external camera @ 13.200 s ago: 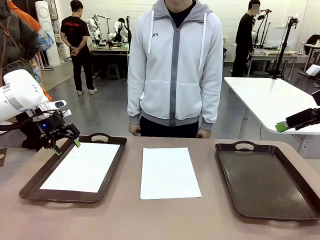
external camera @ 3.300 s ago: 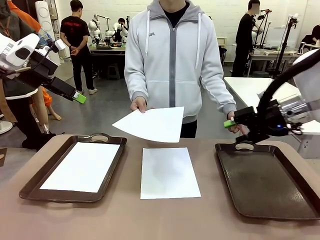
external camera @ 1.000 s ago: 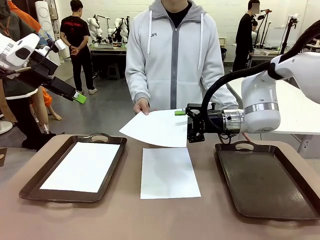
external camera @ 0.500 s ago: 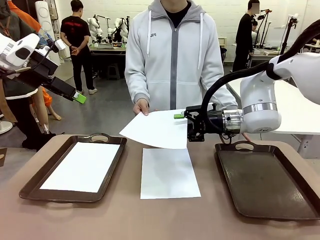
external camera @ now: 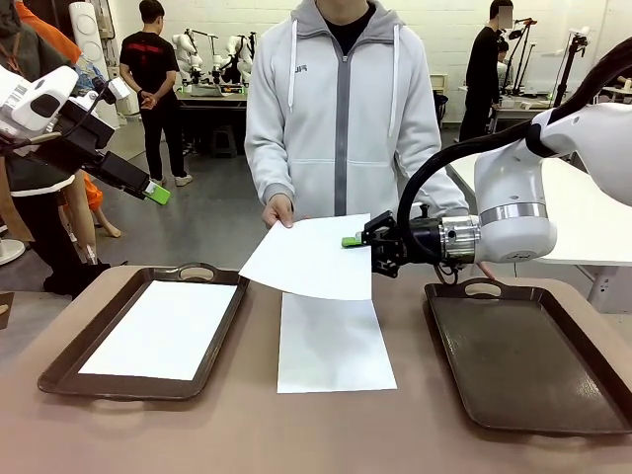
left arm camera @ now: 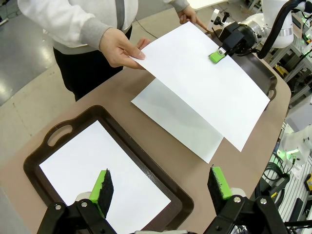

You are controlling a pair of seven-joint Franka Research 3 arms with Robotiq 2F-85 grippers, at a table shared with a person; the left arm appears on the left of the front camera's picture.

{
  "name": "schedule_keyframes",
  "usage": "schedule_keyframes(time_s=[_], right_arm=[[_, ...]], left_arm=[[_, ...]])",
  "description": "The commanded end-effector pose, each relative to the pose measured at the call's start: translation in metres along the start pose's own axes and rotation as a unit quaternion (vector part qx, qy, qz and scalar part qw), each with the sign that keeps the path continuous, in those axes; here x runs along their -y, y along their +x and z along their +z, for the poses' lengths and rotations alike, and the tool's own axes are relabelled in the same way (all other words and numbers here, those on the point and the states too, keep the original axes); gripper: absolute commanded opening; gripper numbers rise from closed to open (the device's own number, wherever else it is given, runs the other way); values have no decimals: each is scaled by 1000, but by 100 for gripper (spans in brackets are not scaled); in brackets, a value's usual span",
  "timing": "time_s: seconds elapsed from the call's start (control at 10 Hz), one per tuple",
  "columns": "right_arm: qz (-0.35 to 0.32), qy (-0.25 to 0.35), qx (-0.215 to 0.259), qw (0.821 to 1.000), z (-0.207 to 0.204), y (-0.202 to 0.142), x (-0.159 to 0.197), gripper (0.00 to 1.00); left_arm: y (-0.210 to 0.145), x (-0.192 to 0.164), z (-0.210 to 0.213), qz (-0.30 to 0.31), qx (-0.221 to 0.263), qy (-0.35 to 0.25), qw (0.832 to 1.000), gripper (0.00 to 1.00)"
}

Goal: Sort the A4 documents.
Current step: Receive the A4 Paper.

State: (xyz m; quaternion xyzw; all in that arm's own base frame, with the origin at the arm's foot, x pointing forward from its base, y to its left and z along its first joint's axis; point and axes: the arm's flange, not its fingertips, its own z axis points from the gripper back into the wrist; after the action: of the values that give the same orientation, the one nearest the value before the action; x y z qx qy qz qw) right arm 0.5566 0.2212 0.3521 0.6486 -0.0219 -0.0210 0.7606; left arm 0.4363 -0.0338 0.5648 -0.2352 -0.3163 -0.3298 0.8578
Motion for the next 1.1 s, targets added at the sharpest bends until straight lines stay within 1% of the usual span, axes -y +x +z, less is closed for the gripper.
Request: schedule_keyframes(time_s=[0.0, 0.1, 0.2, 1.0], right_arm=[[-11, -5, -10, 1000, -3, -2, -1, 5], [-13, -5, -11, 1000, -3, -2, -1, 1], [-12, -4, -11, 1000, -2, -2, -1, 0], [-12, 7, -8, 1000, 4, 4, 2, 0]], left_arm=[[0, 0, 0, 0, 0, 0, 1000, 100], [0, 0, 0, 0, 0, 0, 1000, 100], [0, 0, 0, 0, 0, 0, 1000, 100], [0, 0, 0, 0, 0, 0, 1000, 100]])
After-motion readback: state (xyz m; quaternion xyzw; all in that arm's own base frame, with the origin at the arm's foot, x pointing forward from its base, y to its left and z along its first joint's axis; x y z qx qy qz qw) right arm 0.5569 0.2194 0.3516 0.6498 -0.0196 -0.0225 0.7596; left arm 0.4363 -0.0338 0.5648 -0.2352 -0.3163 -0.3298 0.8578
